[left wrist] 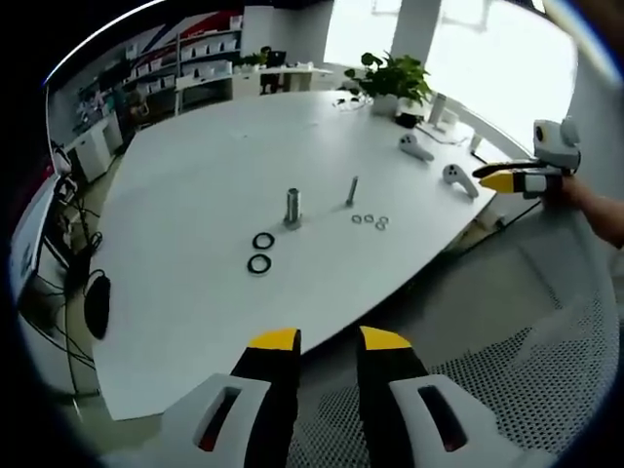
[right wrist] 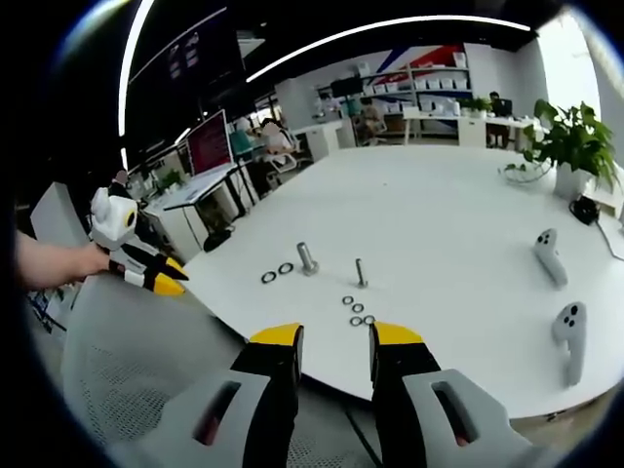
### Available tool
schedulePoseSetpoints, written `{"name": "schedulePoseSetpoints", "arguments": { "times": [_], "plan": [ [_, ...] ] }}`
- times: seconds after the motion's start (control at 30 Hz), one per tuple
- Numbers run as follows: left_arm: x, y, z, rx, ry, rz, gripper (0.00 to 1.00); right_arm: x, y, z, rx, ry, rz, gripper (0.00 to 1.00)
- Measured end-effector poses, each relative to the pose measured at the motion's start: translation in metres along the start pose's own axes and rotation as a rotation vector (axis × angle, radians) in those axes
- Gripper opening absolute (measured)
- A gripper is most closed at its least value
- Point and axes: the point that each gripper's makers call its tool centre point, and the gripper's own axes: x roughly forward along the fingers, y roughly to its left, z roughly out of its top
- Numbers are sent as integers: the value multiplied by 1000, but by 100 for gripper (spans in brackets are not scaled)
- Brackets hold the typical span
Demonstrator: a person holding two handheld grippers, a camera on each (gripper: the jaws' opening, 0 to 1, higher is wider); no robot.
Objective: Place the washer onto the threaded stud by aligning its center hole with the stud, sliding it down to the base, and recovering from edge contact or off-axis alignment until the washer reaches the visible bottom stop.
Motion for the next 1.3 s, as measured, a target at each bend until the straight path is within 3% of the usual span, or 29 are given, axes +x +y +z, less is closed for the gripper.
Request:
{"name": "schedulePoseSetpoints", "arguments": {
  "times": [0.13, 0.33, 0.53, 0.63, 0.67, 0.73, 0.8, 0.9, 1.1, 1.3],
  "plan": [
    [-4, 3, 7, -18, -39, 20, 21, 2, 5, -5, -14, 32, 24, 29],
    [-4, 1, 8, -20, -46, 23, 22, 2, 4, -3, -7, 24, 22, 30],
    [-10, 6, 16, -54, -103, 36, 23, 2, 4, -6, -12, 35, 16, 32],
    [-11, 4, 18, -29, -106, 40, 23, 2, 2, -5, -5, 27, 8, 33],
    [-13, 6, 22, 11, -125, 64, 23, 2, 2, -6, -1, 30, 10, 33],
    [-13, 7, 23, 0, -126, 65, 23, 3, 3, -7, -7, 41, 16, 33],
    [-10, 8, 20, -17, -95, 49, 24, 3, 4, -6, -12, 40, 16, 33],
    [-6, 4, 14, 31, -45, 42, 25, 2, 1, -4, -7, 27, 5, 33],
    [-2, 4, 12, 42, 7, 30, 27, 2, 1, -3, -5, 25, 2, 34],
    [9, 13, 12, 1, 66, 18, 28, 3, -1, -3, 4, 27, 1, 33]
  ]
}}
